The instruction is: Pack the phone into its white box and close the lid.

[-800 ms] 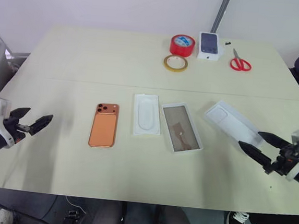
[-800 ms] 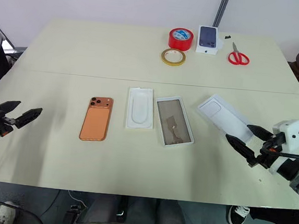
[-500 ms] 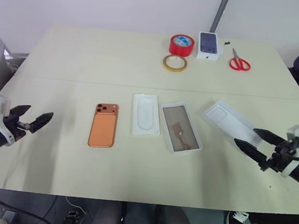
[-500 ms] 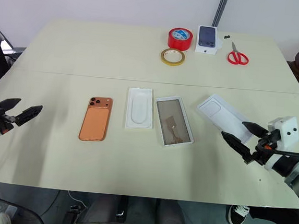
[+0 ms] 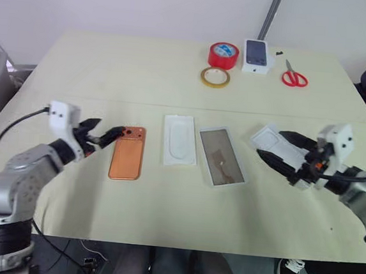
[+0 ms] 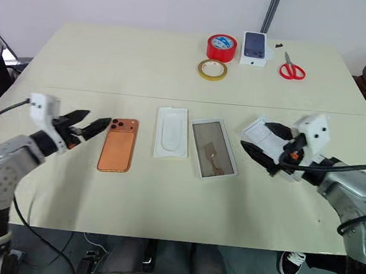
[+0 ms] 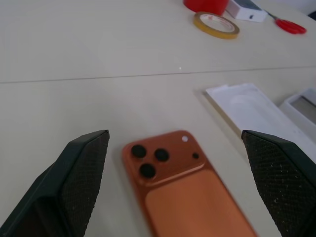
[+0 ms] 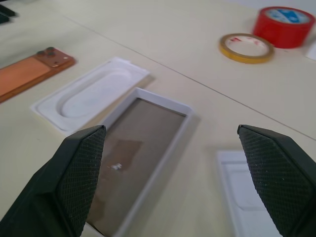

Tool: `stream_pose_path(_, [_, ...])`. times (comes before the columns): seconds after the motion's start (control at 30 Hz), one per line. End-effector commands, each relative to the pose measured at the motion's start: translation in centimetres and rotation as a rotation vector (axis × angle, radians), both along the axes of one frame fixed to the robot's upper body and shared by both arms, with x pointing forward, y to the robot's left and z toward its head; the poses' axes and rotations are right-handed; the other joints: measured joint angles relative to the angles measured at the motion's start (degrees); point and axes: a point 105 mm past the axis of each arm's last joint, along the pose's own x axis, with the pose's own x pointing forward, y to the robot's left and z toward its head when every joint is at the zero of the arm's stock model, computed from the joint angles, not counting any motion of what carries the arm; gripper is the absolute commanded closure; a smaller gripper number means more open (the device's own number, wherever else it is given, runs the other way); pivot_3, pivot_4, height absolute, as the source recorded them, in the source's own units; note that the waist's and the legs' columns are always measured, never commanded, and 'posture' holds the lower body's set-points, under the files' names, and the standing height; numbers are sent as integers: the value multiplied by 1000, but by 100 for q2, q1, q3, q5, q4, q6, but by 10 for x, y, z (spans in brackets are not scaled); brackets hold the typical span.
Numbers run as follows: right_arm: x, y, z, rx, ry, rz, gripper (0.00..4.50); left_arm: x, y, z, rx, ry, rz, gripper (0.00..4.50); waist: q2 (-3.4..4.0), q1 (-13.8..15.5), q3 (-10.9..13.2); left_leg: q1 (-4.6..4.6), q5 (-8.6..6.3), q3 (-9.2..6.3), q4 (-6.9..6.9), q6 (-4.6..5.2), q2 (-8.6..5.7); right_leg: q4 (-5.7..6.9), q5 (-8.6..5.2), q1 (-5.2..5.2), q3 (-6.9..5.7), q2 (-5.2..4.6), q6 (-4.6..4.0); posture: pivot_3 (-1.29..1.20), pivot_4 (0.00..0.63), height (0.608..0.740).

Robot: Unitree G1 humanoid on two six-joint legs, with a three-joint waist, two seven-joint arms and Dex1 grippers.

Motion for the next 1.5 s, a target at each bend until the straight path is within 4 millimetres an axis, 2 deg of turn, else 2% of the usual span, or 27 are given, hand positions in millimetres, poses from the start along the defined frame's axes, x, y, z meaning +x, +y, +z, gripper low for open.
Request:
stream_pose_path(0.03, [4,7,8,-11,-43,11,46,3,-29,11,-30,22,-21,0,0,4,0,-1,0,-1,6,0,0,1,0,0,0,1,0,0,150,740])
stream_pose_path(0.17, [4,14,4,-19,-39,30,46,5,-72,3,-76,160,-85,0,-1,15,0,-7,0,-6,25,1,1,5,0,3,-3,4,0,0,150,740])
stream_pose_path(0.27, [2,13,3,-26,-37,30,46,5,-89,-6,-67,272,-90,0,-3,8,1,-10,-1,-6,35,2,1,8,0,4,-2,5,1,0,150,740])
stream_pose_path(0.47, [-3,6,1,-39,-30,1,46,3,-100,-13,-124,410,-72,0,-3,9,1,-10,0,-7,36,1,2,8,0,4,-2,9,1,0,150,740])
stream_pose_path(0.6, [-7,9,0,-41,-20,16,46,7,-105,-18,-155,472,-57,0,-3,9,1,-9,13,-7,36,-23,1,9,0,4,-1,11,1,0,150,740])
stream_pose_path(0.8, [-29,33,-10,-96,44,158,46,14,-108,-29,-149,541,-28,0,-6,26,1,-10,18,-7,37,-33,-1,7,-1,6,0,10,2,0,150,740])
stream_pose_path(0.9, [-33,40,-15,-106,65,179,0,19,-110,-29,-191,555,-19,867,-7,28,0,-8,20,-7,38,-36,-1,7,-1,8,-1,10,2,0,150,740])
stream_pose_path(1.13, [-41,53,-27,-151,108,227,0,23,-117,-29,-229,567,-38,4471,-9,31,2,-10,22,-8,38,-40,-3,7,-1,7,-1,9,3,0,150,740])
stream_pose_path(1.27, [-47,58,-35,-246,139,284,0,25,-115,-29,-252,570,-19,4471,-10,30,2,-10,22,-8,38,-41,-4,6,-1,7,-1,8,4,0,150,740])
stream_pose_path(1.4, [-48,52,-51,-401,175,334,0,30,-103,-16,-320,517,8,4471,-12,22,4,-10,23,-9,37,-41,-4,6,-1,6,-1,9,4,0,150,740])
stream_pose_path(1.5, [-41,46,-61,-490,182,357,0,32,-94,-8,-351,489,26,4471,-15,16,5,-9,23,-10,37,-42,-4,6,-2,6,-2,10,4,0,150,740])
